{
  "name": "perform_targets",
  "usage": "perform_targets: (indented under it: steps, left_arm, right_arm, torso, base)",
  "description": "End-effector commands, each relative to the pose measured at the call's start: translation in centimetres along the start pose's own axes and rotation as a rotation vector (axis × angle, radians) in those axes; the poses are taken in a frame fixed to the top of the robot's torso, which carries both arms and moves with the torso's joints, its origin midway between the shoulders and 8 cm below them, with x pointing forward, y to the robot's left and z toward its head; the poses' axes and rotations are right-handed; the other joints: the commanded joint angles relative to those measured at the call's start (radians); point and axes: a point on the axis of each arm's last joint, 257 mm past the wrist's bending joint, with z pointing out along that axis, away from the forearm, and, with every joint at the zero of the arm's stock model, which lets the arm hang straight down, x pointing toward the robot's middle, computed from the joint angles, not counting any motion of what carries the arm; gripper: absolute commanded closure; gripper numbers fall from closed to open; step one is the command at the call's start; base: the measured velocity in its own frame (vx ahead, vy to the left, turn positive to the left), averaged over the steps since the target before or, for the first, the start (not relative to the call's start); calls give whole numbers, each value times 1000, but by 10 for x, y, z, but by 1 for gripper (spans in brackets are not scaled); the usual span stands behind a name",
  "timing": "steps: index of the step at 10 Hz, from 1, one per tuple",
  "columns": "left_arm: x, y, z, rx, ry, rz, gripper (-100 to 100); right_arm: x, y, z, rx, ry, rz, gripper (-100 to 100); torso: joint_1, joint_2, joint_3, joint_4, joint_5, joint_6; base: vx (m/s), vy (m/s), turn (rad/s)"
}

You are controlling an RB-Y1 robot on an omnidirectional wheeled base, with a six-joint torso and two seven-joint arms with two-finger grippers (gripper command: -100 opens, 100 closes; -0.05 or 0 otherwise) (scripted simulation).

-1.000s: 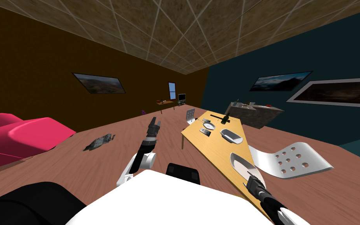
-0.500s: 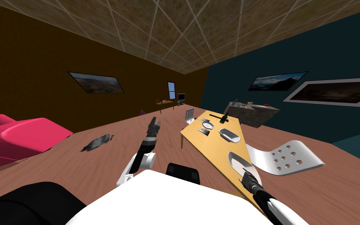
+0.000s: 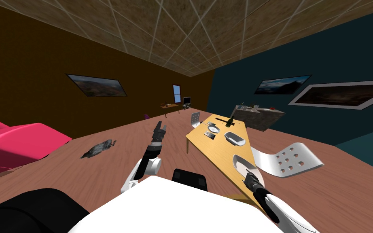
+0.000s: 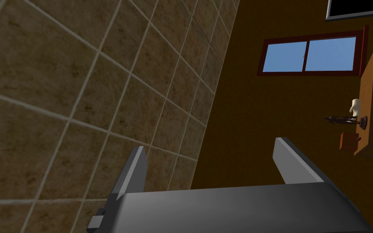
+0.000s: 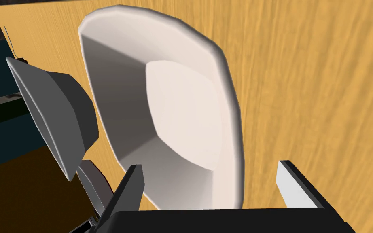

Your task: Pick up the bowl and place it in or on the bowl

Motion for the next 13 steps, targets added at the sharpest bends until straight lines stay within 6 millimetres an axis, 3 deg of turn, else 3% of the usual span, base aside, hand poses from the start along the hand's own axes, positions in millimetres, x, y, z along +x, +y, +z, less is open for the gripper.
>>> perform_targets:
  steps: [1,2,3,7,8,9,13]
  left_arm:
    - [0,0,0,0,0,0,0]
    - [0,0,0,0,0,0,0]
    - [0,0,0,0,0,0,0]
    - [0,0,0,0,0,0,0]
    - [0,0,0,0,0,0,0]
    - [0,0,0,0,0,0,0]
    - [0,0,0,0,0,0,0]
  right_arm:
    - [-9,-1,5,0,-2,-7,-100]
    - [-4,-1,3,-1,-3,-4,-100]
    - [-5,-2,3,0,-2,-4,100]
    - [-4,-1,3,-1,-2,-4,100]
    - [-4,-1,3,-1,-2,-4,0]
    - [7,2,-5,-1,1,4,100]
    - [30,4,-20,2,9,13,100]
  torso:
    - [0,0,0,0,0,0]
    - [0,0,0,0,0,0]
    - [1,-1,0,0,0,0]
    - [3,-1,0,0,1,0]
    - [3,-1,0,0,1,0]
    - [3,0,0,0,1,0]
    - [8,-1,0,0,3,0]
  base:
    - [-17,-34,-30]
    - [-6,-14,-2]
    - [0,0,0]
    - [0,0,0]
    - [0,0,0]
    - [24,41,60]
    - [29,47,32]
